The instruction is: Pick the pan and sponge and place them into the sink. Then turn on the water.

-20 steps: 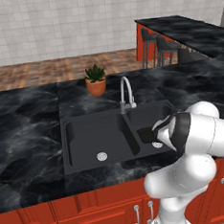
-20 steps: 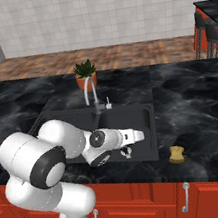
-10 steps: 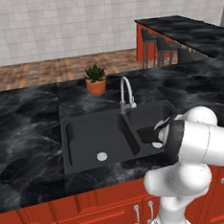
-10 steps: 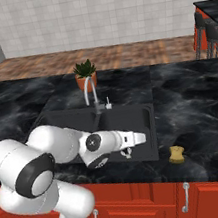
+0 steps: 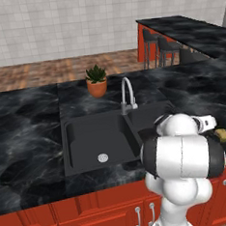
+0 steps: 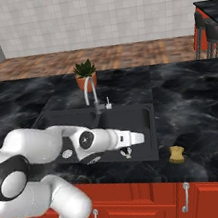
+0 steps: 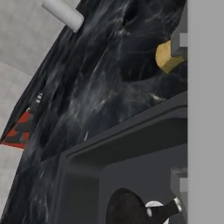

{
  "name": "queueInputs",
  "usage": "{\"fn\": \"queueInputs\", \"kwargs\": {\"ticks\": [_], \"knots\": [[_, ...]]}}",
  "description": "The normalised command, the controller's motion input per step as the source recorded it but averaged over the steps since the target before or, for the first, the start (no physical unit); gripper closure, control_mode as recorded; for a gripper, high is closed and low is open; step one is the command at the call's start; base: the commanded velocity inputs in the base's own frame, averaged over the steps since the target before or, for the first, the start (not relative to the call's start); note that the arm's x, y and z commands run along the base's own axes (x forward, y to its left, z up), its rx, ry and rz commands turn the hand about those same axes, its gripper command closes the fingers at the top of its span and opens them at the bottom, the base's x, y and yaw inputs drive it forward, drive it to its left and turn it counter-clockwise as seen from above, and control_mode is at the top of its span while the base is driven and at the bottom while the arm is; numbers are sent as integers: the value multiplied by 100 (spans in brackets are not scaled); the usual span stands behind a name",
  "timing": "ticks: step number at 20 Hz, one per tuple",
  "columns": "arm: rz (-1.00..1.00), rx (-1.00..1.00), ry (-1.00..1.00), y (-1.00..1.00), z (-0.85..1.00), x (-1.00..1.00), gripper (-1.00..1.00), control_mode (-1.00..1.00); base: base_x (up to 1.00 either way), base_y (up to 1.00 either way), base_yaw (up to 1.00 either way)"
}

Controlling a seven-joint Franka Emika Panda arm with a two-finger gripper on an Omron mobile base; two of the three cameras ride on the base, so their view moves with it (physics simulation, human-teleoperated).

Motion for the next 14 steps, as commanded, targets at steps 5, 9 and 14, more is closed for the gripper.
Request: {"fn": "queueInputs", "kwargs": {"ticks": [5, 9, 14], "knots": [[-10, 6, 8, -3, 39, -14, -100, -100, 0, 0, 0], [-10, 6, 10, -7, 36, -9, -100, -100, 0, 0, 0], [-7, 7, 19, -18, 16, 0, -100, -100, 0, 0, 0]]}}
